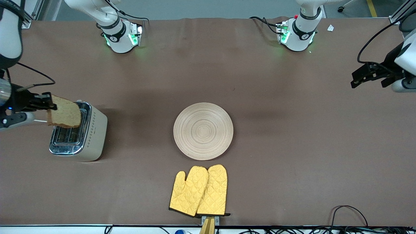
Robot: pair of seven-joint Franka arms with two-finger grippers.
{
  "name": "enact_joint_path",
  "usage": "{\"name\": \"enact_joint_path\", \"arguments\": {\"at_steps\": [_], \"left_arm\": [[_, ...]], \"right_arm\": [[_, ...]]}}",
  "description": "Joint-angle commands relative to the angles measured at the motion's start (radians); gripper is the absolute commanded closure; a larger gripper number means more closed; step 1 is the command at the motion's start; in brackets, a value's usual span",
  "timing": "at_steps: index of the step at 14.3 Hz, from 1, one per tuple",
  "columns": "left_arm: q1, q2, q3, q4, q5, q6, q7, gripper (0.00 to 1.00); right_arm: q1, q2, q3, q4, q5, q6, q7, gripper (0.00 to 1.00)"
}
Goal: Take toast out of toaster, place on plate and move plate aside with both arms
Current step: 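Grasp the toast slice with the right gripper and lift it out, then carry the toast to the plate with the right gripper while the left gripper approaches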
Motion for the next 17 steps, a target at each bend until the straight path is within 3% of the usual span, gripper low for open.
{"name": "enact_joint_path", "arguments": {"at_steps": [1,5,12,17], "left_arm": [[0.002,0.062,-0.004,0.007,-0.011,0.018,0.015,0.00],[0.013,0.142,-0.003,0.011,-0.053,0.027,0.016,0.00],[0.019,0.361,0.000,0.025,-0.266,0.150,0.036,0.00],[0.008,0.469,-0.015,0.027,-0.315,0.177,0.056,0.00]], "right_arm": [[-0.002,0.024,0.099,-0.011,0.023,0.042,0.168,0.89],[0.016,0.102,0.260,-0.052,0.021,0.177,0.508,0.89],[0.248,0.263,0.263,-0.042,0.013,0.387,0.969,0.89],[0.334,0.339,0.265,-0.038,0.015,0.442,1.132,0.89]]}}
